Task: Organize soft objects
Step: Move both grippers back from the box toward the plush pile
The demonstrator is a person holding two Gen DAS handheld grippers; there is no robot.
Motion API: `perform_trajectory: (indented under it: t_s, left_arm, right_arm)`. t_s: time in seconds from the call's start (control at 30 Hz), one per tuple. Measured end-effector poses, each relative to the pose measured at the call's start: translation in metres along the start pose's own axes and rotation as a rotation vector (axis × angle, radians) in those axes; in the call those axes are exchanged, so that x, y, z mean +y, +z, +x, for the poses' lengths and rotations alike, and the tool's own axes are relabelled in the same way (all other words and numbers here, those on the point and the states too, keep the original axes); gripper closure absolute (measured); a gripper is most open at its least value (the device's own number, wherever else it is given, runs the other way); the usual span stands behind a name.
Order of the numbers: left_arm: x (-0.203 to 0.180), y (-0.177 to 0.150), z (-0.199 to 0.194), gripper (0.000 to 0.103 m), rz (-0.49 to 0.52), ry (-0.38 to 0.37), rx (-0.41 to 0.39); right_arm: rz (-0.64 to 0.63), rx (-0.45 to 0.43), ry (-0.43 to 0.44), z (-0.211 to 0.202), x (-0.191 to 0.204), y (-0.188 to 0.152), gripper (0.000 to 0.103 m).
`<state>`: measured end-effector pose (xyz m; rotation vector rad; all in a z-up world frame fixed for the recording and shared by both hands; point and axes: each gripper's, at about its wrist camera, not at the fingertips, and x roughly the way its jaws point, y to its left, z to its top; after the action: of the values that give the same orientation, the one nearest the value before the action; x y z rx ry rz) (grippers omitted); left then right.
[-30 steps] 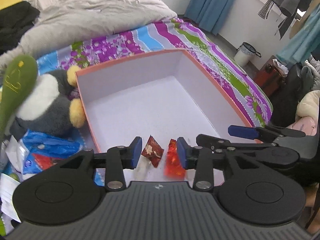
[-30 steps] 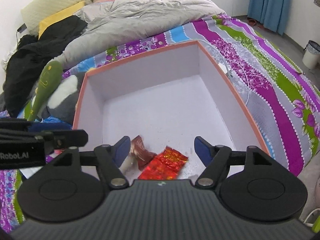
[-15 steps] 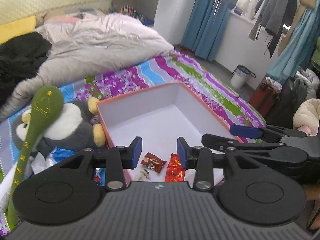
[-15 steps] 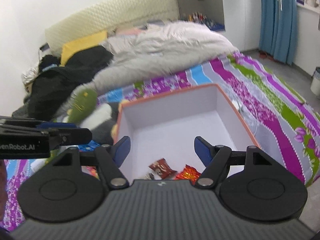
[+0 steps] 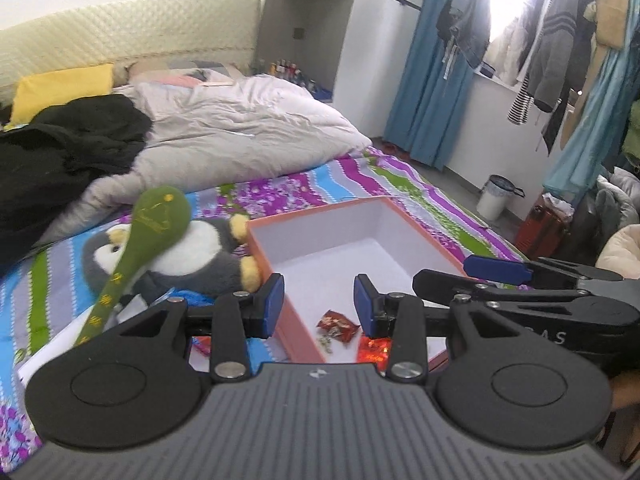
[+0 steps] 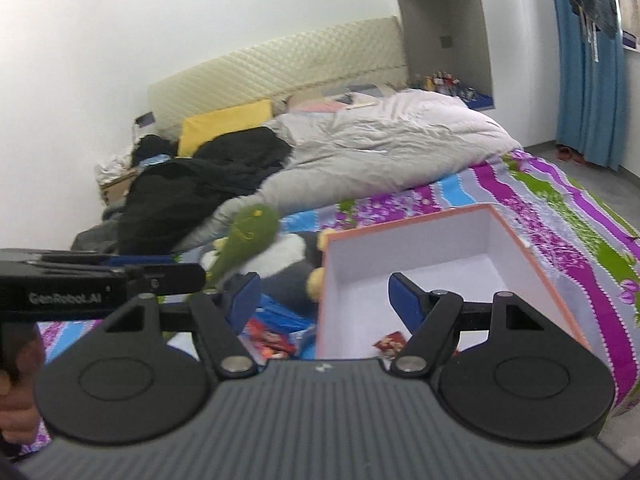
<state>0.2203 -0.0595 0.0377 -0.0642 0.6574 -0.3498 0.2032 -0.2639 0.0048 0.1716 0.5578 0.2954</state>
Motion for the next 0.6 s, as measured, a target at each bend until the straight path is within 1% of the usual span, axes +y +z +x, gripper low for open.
perform_trajectory:
  t_s: [0.13, 0.23, 0.47, 0.6]
  left_arm:
    - [0.012, -0.017, -0.016, 0.059, -0.038, 0.026, -0.009]
    - [0.025, -0.033, -0.026, 0.059, -0.078, 0.041, -0.012]
    - [0.048, -0.064, -0.044, 0.059, -0.136, 0.091, -0.01]
    - [0.061, -0.082, -0.055, 0.054, -0.172, 0.123, -0.019]
  right_arm:
    - [-0.023, -0.001, 0.006, -0.004, 0.016, -0.01, 0.03]
    - [-0.019, -0.004, 0.031, -0.007, 0.024, -0.018, 0.03]
    - [-0.053, 0.007, 0.067, -0.008, 0.047, -0.037, 0.03]
    - [-0.064, 0.025, 0.096, -0.006, 0.061, -0.049, 0.03]
